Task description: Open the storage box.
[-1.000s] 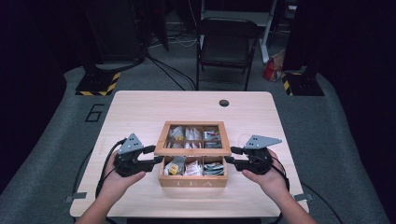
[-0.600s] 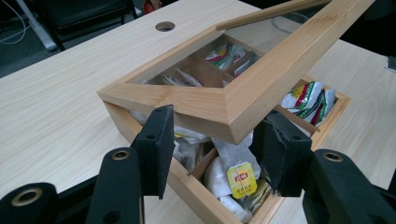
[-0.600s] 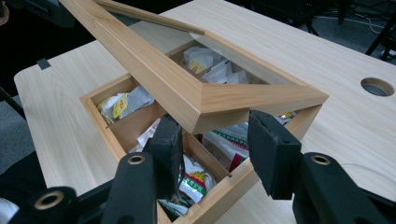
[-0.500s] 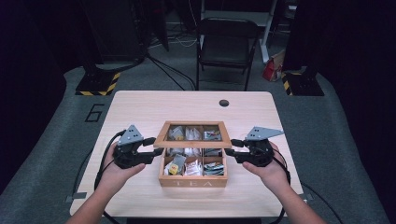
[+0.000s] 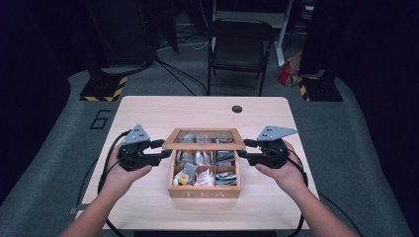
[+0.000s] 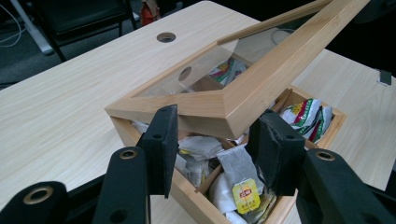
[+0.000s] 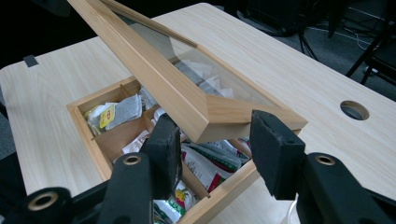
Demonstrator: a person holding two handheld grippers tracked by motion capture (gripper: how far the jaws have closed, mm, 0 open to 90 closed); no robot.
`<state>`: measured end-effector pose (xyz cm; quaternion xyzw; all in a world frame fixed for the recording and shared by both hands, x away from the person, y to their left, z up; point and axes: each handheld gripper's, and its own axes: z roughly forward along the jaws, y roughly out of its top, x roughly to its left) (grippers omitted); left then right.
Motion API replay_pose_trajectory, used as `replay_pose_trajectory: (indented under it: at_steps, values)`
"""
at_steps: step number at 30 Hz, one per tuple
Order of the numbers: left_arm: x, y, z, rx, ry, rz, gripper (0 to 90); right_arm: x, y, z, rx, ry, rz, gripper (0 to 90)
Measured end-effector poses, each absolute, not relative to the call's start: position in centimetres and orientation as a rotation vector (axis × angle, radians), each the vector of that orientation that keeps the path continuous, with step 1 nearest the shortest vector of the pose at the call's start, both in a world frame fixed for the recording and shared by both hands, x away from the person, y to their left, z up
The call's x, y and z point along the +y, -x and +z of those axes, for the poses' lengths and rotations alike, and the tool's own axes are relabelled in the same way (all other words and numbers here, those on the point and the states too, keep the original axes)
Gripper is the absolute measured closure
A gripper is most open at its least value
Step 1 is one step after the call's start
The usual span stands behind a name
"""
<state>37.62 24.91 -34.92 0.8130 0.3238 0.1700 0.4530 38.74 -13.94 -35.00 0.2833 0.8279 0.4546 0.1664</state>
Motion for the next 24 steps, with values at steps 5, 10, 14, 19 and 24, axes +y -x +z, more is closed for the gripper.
replay_pose_trajectory:
  at_steps: [5, 10, 14, 19, 24]
  values:
    - [24.8, -38.0, -34.3, 0.796, -2.016, 0.432, 53.6, -13.9, -39.2, -34.6, 2.346, -0.835, 1.315, 53.3]
    - [24.8, -38.6, -33.7, 0.793, -2.01, 0.431, 54.0, -13.9, -39.8, -34.0, 2.347, -0.854, 1.328, 53.3]
    - [24.9, -39.2, -33.2, 0.791, -2.007, 0.428, 54.2, -13.8, -40.5, -33.7, 2.331, -0.841, 1.319, 51.3]
    - [25.0, -39.8, -32.7, 0.794, -1.991, 0.426, 54.4, -13.5, -41.1, -34.0, 2.329, -0.823, 1.285, 48.4]
    - [25.0, -40.6, -32.2, 0.8, -1.973, 0.423, 54.7, -13.3, -42.4, -34.5, 2.309, -0.833, 1.277, 47.1]
